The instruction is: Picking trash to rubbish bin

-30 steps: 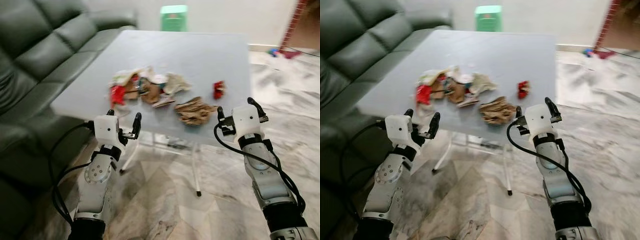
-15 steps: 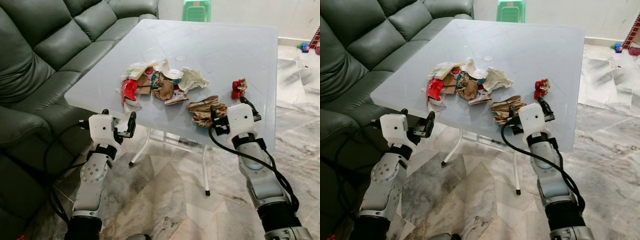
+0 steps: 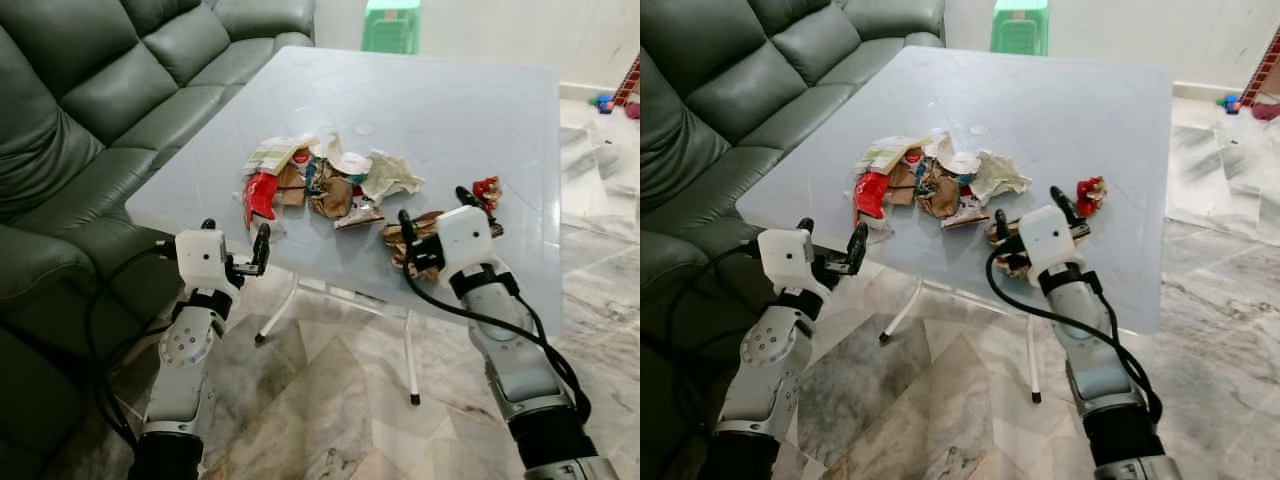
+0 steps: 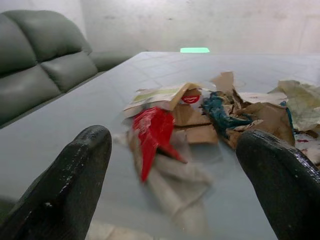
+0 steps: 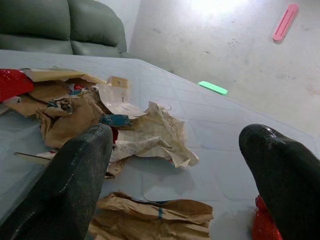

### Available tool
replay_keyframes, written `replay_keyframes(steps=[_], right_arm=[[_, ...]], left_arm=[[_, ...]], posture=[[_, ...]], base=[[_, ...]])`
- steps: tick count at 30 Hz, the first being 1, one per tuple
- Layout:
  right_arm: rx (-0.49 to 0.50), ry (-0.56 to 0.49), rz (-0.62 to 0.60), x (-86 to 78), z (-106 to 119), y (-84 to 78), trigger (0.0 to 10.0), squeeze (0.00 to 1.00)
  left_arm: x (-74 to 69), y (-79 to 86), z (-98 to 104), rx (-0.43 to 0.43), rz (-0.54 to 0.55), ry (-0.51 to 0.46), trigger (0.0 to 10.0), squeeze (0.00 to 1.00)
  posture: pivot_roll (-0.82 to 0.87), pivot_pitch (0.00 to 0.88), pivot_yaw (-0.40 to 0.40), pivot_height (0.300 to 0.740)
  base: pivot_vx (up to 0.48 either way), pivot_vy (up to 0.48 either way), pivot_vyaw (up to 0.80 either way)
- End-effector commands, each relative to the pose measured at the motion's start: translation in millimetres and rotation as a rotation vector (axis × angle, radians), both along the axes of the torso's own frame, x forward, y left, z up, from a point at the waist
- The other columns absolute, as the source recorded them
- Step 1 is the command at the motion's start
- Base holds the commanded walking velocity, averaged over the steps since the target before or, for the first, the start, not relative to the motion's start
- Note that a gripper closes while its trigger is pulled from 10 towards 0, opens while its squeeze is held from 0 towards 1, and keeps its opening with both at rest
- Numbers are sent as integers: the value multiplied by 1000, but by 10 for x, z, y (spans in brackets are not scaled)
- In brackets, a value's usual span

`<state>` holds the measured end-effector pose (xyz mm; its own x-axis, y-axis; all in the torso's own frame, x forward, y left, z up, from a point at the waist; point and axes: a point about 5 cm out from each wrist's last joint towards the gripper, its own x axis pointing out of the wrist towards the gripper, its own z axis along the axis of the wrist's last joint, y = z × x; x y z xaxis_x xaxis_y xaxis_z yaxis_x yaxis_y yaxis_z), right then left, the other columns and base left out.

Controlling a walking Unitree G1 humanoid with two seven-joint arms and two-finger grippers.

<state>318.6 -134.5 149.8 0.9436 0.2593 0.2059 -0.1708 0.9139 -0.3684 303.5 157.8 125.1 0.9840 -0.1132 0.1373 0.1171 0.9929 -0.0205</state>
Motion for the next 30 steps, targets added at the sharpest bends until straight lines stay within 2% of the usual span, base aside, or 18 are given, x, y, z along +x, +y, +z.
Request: replay_keyframes(steps=[1,10,14,17,19,23,24,30], right_arm=[[-12,-14,-7,-28,26,-65,10000,0],[-11,-14,37,-46,44,-27,10000,0],[19,-1,133,-103,70,84,10000,0],[32,8,197,-153,99,152,10000,0],[38,13,223,-180,115,180,10000,0],[54,29,264,-231,147,209,10000,0],[71,39,282,-255,171,225,10000,0],[89,47,328,-335,261,276,10000,0]], left_arm=[[2,-43,-6,-2,-12,3,10000,0],[23,-27,13,-3,13,-10,10000,0],[43,43,-23,51,83,12,10000,0],[60,160,-51,98,172,31,10000,0],[79,234,-78,93,215,51,10000,0],[176,346,-71,98,232,66,10000,0],[237,380,-80,89,238,90,10000,0],[353,416,-100,90,242,119,10000,0]], posture=[[-22,66,52,740],[-22,60,51,740],[-23,55,52,740],[-27,56,53,740],[-30,58,51,740],[-38,66,48,740],[-39,72,48,740],[-58,95,59,740]], base=[[255,0,0],[84,0,0],[0,0,0],[0,0,0],[0,0,0],[0,0,0],[0,0,0],[0,0,0]])
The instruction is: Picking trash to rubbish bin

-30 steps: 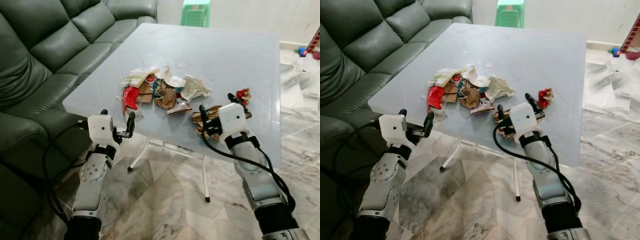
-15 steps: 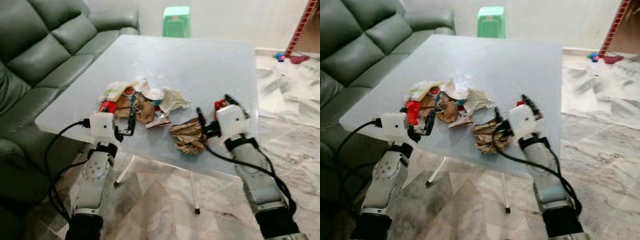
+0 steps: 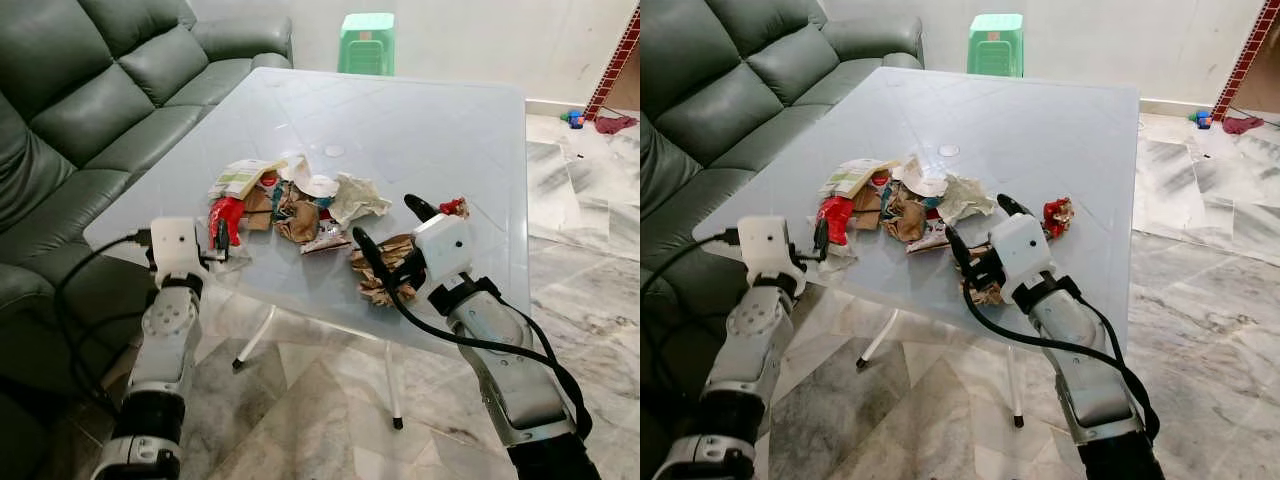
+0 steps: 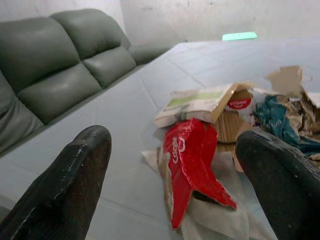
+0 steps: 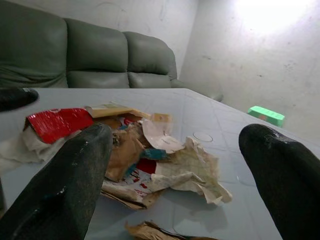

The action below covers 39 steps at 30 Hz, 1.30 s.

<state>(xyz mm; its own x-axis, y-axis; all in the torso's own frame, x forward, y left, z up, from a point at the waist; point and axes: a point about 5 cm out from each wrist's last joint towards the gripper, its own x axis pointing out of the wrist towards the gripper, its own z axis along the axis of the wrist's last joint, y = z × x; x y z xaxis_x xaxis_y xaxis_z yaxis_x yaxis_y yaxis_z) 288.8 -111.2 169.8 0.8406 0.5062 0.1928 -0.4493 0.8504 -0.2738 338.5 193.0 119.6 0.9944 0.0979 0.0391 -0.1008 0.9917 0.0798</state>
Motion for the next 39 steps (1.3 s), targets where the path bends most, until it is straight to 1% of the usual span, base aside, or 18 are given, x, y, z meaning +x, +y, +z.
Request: replay_keyframes(steps=[1,2,3,5,6,7,10,11,13,17,19,22,23,24,29,35,39], right_arm=[[8,0,46,-54,76,57,10000,0],[12,4,54,-72,87,66,10000,0],[8,39,145,-158,116,140,10000,0],[-14,73,232,-260,129,198,10000,0],[-33,87,272,-316,128,211,10000,0],[-52,110,325,-410,129,219,10000,0],[-58,164,376,-537,117,177,10000,0],[-58,164,376,-537,117,177,10000,0],[-96,191,375,-597,85,110,10000,0],[-113,208,368,-621,96,76,10000,0],[-121,216,366,-629,110,66,10000,0],[-144,226,368,-652,120,54,10000,0],[-148,230,371,-661,118,54,10000,0],[-152,249,388,-702,104,62,10000,0],[-171,267,401,-726,74,66,10000,0],[-197,253,380,-654,58,76,10000,0],[-198,239,364,-618,61,76,10000,0]], left_arm=[[21,71,-58,-15,23,28,10000,0],[28,76,-66,-17,24,32,10000,0],[65,73,-88,-20,19,49,10000,0],[101,72,-104,-20,15,67,10000,0],[120,69,-111,-19,14,78,10000,0],[141,68,-119,-18,15,88,10000,0],[192,58,-116,-24,16,103,10000,0],[192,58,-116,-24,16,103,10000,0],[231,36,-108,-35,9,106,10000,0],[267,10,-97,-46,-7,106,10000,0],[288,-10,-98,-50,-19,118,10000,0],[313,-22,-130,-51,-18,165,10000,0],[316,-21,-132,-64,-14,166,10000,0],[325,-23,-126,-87,-16,161,0,0],[337,-29,-114,-104,-18,154,0,0],[327,17,-128,-114,-1,148,0,0],[328,73,-86,-104,29,114,0,0]], posture=[[-61,97,60,740],[-68,104,62,740],[-84,117,69,740],[-98,128,71,740],[-107,136,72,740],[-124,149,72,740],[-140,159,71,740],[-140,159,71,740],[-164,170,67,740],[-182,176,63,740],[-191,181,62,740],[-200,181,61,740],[-203,179,61,740],[-207,174,62,740],[-208,165,60,740],[-202,143,57,740],[-200,133,56,740]], base=[[0,0,0],[0,0,0],[0,0,0],[0,0,0],[0,0,0],[0,0,0],[0,0,0],[0,0,0],[0,0,0],[0,0,0],[0,0,0],[0,0,0],[0,0,0],[0,0,0],[0,0,0],[0,0,0],[0,0,0]])
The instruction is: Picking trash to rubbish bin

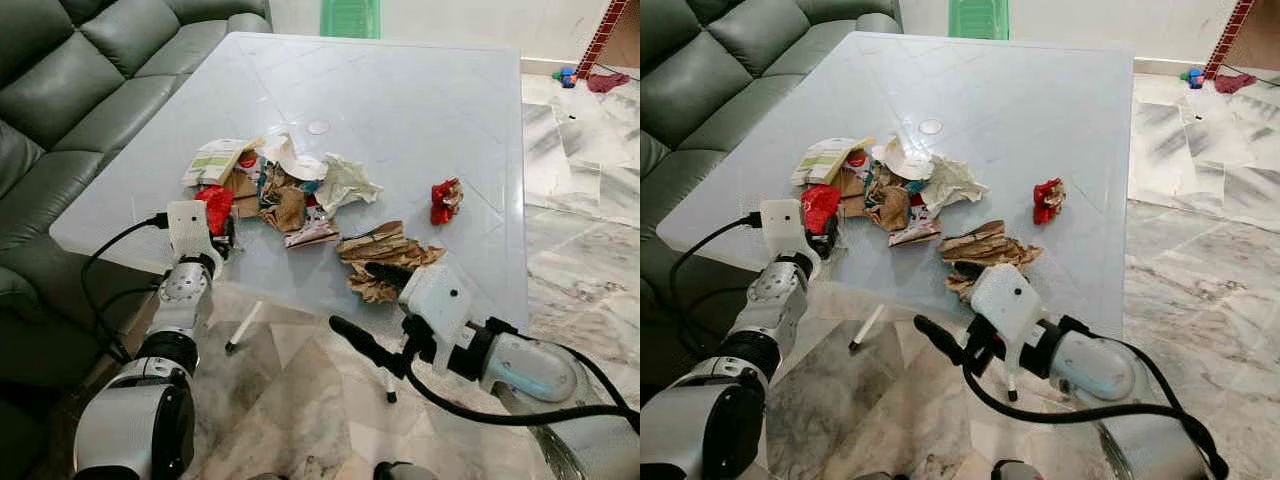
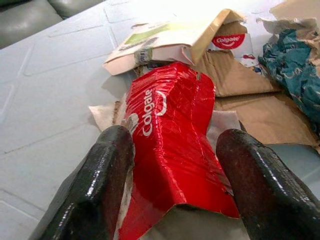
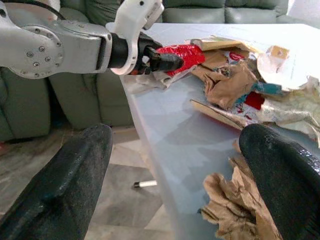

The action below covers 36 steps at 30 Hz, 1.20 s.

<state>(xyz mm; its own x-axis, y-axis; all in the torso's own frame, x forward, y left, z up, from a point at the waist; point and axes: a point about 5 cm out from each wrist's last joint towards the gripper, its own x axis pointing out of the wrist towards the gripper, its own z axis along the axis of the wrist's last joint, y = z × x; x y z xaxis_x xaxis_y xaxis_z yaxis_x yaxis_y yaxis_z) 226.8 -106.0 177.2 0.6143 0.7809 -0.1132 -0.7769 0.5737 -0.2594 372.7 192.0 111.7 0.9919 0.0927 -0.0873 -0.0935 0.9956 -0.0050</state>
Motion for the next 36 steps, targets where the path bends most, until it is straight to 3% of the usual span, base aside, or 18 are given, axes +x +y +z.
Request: replay_keyframes(steps=[1,6,12,20,21,22,33,34,36], right_arm=[[-7,-10,2,11,-13,24,10000,0],[-11,-32,-16,52,-15,26,10000,0],[-4,-46,-22,78,-16,45,10000,0],[0,-55,-29,83,-23,53,10000,0],[-1,-55,-29,82,-26,51,10000,0],[-1,-54,-29,80,-29,49,10000,0],[4,-58,-27,80,-25,60,10000,0],[5,-58,-27,81,-25,61,10000,0],[5,-58,-27,81,-25,61,10000,0]], left_arm=[[-11,95,16,6,41,-17,0,0],[8,113,144,53,61,-107,0,0],[19,93,205,81,63,-149,0,0],[4,119,125,53,93,-98,0,0],[2,121,115,59,94,-89,588,0],[-1,123,95,73,96,-73,10000,0],[14,145,16,-45,132,33,10000,0],[24,140,27,-58,126,35,0,0],[28,139,34,-62,122,33,0,0]], posture=[[-199,130,57,740],[-190,121,60,740],[-186,115,65,740],[-185,117,68,740],[-185,117,68,740],[-184,119,68,740],[-185,123,67,740],[-186,124,68,740],[-186,124,68,740]], base=[[0,0,0],[0,0,0],[0,0,0],[0,0,0],[0,0,0],[0,0,0],[0,0,0],[0,0,0],[0,0,0]])
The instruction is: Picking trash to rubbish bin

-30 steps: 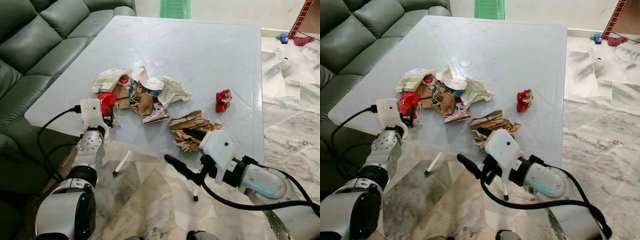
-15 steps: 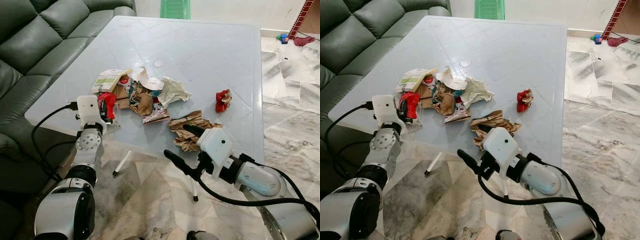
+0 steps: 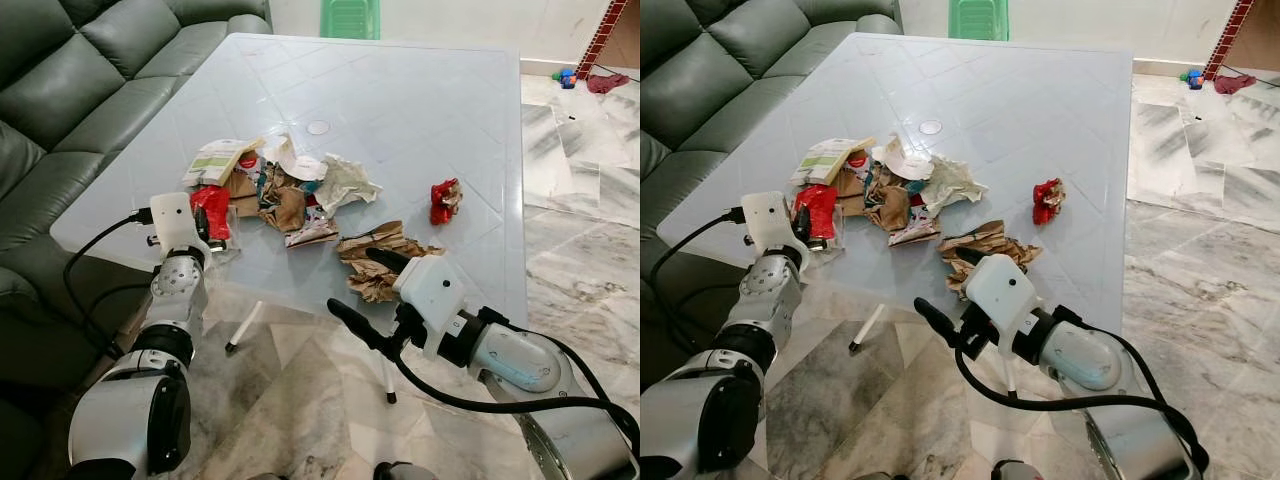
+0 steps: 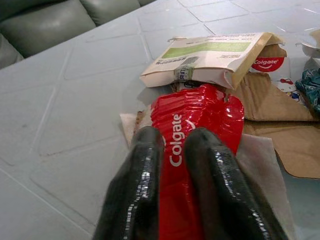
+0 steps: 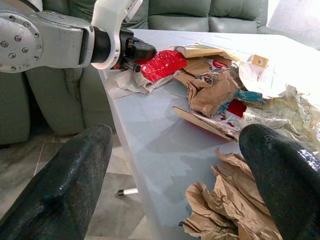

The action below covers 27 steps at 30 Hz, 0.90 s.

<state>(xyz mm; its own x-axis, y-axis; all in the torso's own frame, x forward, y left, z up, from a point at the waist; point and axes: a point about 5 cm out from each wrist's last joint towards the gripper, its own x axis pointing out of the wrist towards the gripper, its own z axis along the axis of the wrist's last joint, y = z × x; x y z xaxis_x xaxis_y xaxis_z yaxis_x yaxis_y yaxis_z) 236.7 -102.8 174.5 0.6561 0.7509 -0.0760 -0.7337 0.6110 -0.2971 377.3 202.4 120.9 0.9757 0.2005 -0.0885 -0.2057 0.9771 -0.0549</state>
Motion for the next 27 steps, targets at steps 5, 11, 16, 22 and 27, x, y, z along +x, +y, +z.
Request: replay_keyframes(steps=[5,11,16,22,27], right_arm=[[2,-5,20,-17,5,34,10000,0],[-1,-7,23,-11,7,38,10000,0],[-2,-10,26,-5,8,43,10000,0],[-2,-12,29,-6,10,55,10000,0],[-2,-11,30,-12,6,64,10000,0]], left_arm=[[1,63,-35,-46,27,55,0,0],[4,65,-32,-56,27,57,0,0],[28,47,56,-46,18,-7,10000,1000],[29,75,58,-39,62,11,10000,1000],[34,56,73,-36,64,4,10000,1000]], posture=[[-186,126,68,740],[-186,125,65,740],[-183,123,62,740],[-185,124,65,740],[-183,124,68,740]], base=[[0,0,0],[0,0,0],[0,0,0],[0,0,0],[0,0,0]])
